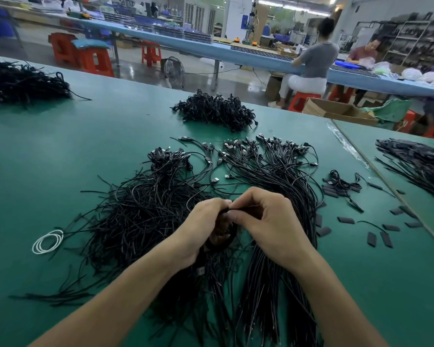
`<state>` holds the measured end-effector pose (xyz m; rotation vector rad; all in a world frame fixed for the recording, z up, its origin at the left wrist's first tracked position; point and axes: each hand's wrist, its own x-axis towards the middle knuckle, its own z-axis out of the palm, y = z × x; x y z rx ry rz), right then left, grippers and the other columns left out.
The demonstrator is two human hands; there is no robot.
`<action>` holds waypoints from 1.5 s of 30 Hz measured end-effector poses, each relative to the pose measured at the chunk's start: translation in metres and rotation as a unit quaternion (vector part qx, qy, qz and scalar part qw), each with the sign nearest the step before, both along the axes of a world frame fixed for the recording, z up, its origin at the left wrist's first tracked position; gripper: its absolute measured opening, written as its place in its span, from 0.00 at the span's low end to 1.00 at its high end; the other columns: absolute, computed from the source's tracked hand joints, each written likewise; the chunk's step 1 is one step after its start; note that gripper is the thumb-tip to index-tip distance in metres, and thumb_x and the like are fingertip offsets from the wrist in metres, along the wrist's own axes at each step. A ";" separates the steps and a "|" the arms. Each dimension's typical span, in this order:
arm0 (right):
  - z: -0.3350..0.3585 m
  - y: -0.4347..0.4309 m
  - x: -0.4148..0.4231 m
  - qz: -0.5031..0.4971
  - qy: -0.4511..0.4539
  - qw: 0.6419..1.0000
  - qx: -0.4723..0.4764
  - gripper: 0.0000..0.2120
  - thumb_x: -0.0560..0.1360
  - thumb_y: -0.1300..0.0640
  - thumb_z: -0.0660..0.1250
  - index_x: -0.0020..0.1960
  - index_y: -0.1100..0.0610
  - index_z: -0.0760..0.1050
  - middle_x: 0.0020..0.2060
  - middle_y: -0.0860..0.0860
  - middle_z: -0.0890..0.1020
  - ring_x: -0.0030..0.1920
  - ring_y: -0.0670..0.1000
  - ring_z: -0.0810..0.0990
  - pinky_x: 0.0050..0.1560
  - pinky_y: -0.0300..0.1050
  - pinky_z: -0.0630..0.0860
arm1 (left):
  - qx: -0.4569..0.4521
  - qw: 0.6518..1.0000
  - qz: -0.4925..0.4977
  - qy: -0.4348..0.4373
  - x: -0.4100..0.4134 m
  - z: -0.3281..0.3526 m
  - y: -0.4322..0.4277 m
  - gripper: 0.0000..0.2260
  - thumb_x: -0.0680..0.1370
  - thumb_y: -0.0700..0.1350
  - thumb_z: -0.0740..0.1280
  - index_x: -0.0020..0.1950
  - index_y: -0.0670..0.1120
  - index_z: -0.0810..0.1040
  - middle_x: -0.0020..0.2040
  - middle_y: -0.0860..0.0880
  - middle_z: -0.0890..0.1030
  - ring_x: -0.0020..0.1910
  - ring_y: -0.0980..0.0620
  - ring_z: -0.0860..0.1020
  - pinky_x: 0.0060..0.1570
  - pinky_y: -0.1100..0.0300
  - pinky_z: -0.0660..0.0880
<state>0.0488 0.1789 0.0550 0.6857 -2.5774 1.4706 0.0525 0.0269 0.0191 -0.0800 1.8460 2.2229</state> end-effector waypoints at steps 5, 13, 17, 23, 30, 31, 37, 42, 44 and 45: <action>-0.002 -0.010 -0.005 -0.018 0.013 0.999 -0.040 0.12 0.72 0.62 0.75 0.40 0.46 0.79 0.37 0.46 0.84 0.33 0.43 0.82 0.37 0.33 0.76 | 0.096 0.980 -0.148 -0.093 -0.002 0.005 -0.007 0.29 0.82 0.60 0.51 0.40 0.43 0.84 0.36 0.43 0.82 0.31 0.47 0.80 0.27 0.58 0.77; -0.030 0.000 -0.015 -0.088 -0.085 0.992 0.027 0.10 0.79 0.47 0.67 0.58 0.48 0.75 0.43 0.46 0.82 0.42 0.43 0.80 0.41 0.29 0.74 | 0.047 0.996 0.062 -0.036 -0.013 -0.015 -0.021 0.27 0.82 0.63 0.56 0.30 0.49 0.76 0.24 0.53 0.64 0.19 0.57 0.59 0.17 0.68 0.56; -0.055 -0.002 -0.009 -0.064 -0.100 0.942 0.313 0.09 0.78 0.46 0.69 0.51 0.51 0.79 0.45 0.45 0.80 0.46 0.46 0.79 0.49 0.43 0.78 | 0.101 0.987 0.123 0.002 -0.016 -0.023 -0.022 0.25 0.80 0.65 0.56 0.35 0.47 0.73 0.26 0.53 0.62 0.21 0.56 0.57 0.17 0.65 0.58; -0.066 -0.011 -0.001 -0.073 -0.053 0.917 0.389 0.08 0.79 0.49 0.66 0.53 0.52 0.79 0.52 0.49 0.78 0.56 0.52 0.77 0.53 0.46 0.76 | 0.202 0.967 0.143 0.062 -0.017 -0.022 -0.014 0.23 0.75 0.66 0.58 0.32 0.49 0.74 0.26 0.52 0.64 0.23 0.56 0.62 0.21 0.64 0.65; -0.038 -0.001 0.001 -0.123 -0.063 0.913 0.383 0.06 0.79 0.51 0.63 0.47 0.52 0.76 0.45 0.47 0.78 0.44 0.49 0.79 0.46 0.48 0.79 | 0.110 0.983 0.107 0.101 -0.008 -0.019 -0.015 0.23 0.77 0.65 0.56 0.30 0.51 0.72 0.24 0.50 0.69 0.18 0.56 0.63 0.16 0.66 0.62; -0.031 0.005 0.000 -0.139 -0.073 0.915 0.371 0.06 0.78 0.51 0.64 0.45 0.51 0.76 0.42 0.46 0.79 0.40 0.47 0.80 0.43 0.47 0.80 | 0.096 0.985 0.096 0.107 -0.006 -0.018 -0.016 0.24 0.78 0.65 0.56 0.31 0.50 0.72 0.23 0.50 0.68 0.17 0.57 0.62 0.15 0.67 0.60; 0.002 0.008 -0.002 -0.177 0.009 0.980 0.092 0.07 0.77 0.55 0.69 0.40 0.49 0.77 0.36 0.44 0.80 0.36 0.40 0.77 0.34 0.30 0.72 | -0.036 0.984 0.056 0.167 0.004 -0.010 -0.001 0.28 0.83 0.59 0.54 0.28 0.49 0.77 0.21 0.53 0.67 0.18 0.57 0.62 0.19 0.66 0.60; 0.006 -0.006 0.009 -0.073 0.033 0.995 0.056 0.07 0.78 0.58 0.69 0.43 0.48 0.77 0.40 0.41 0.78 0.41 0.38 0.76 0.41 0.28 0.70 | -0.007 0.980 0.044 0.194 0.009 -0.001 0.005 0.09 0.77 0.51 0.59 0.39 0.49 0.74 0.27 0.57 0.68 0.23 0.61 0.65 0.23 0.69 0.63; 0.009 -0.004 0.011 -0.041 0.067 0.989 0.122 0.04 0.79 0.55 0.68 0.46 0.47 0.77 0.43 0.40 0.75 0.44 0.40 0.75 0.44 0.33 0.71 | 0.002 0.982 0.039 0.183 0.008 0.000 0.001 0.09 0.76 0.51 0.58 0.47 0.48 0.75 0.26 0.57 0.68 0.21 0.59 0.63 0.20 0.67 0.60; 0.009 -0.004 0.012 -0.026 0.076 0.984 0.157 0.03 0.79 0.54 0.67 0.48 0.48 0.78 0.44 0.40 0.75 0.45 0.41 0.75 0.46 0.37 0.72 | -0.003 0.981 0.044 0.186 0.007 0.000 0.000 0.11 0.77 0.52 0.58 0.50 0.49 0.77 0.26 0.57 0.69 0.21 0.59 0.63 0.20 0.67 0.59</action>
